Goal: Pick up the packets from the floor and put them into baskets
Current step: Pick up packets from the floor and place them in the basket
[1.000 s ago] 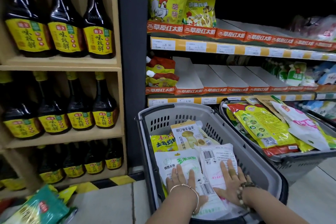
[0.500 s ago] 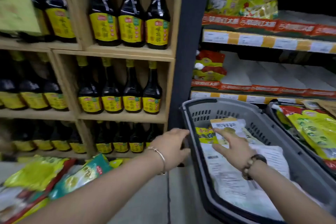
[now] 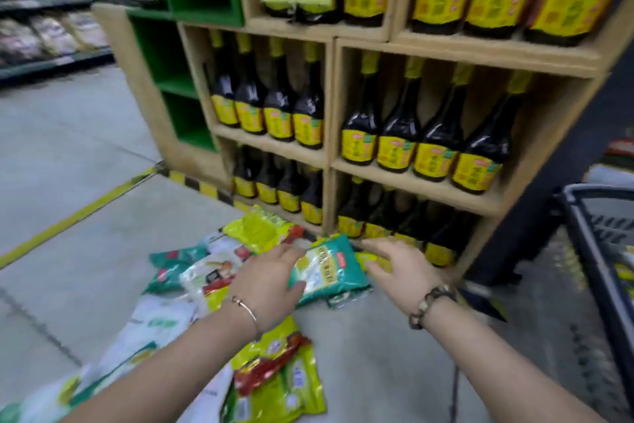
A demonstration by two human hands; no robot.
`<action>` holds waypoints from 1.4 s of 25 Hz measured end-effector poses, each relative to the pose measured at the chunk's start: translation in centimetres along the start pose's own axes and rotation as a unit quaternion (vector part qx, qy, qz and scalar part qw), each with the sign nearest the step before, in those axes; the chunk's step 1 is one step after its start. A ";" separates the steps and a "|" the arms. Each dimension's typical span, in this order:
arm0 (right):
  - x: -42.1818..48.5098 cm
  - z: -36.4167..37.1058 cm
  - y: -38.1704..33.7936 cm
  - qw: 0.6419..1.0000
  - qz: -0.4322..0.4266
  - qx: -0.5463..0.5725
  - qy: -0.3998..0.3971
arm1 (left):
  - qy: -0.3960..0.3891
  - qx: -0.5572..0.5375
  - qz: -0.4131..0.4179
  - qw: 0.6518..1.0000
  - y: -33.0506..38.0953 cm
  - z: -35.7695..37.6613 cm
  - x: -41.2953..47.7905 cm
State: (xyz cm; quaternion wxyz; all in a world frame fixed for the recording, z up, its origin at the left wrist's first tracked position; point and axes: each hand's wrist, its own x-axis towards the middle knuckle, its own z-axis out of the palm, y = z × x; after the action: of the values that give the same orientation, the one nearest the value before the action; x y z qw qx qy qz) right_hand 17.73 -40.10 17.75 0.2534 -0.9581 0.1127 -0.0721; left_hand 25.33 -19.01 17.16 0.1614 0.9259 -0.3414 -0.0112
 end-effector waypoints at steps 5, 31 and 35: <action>0.7 12.4 -3.1 0.993 0.011 0.008 -0.117 | -0.042 0.031 -0.106 0.993 -8.4 4.7 -6.6; 8.0 34.0 1.3 0.909 0.305 0.243 -0.149 | -0.014 -0.340 -0.430 0.837 -16.8 17.9 -10.8; 6.7 31.0 1.7 0.918 0.222 0.302 -0.131 | 0.033 -0.441 -0.487 0.753 -16.9 17.5 -10.2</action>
State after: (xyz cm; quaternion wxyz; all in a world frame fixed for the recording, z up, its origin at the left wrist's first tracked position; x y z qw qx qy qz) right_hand 29.99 -28.66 -9.24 0.5529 -0.7869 0.2615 0.0813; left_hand 25.86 -5.53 -5.57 0.5359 0.7925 0.2044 -0.2072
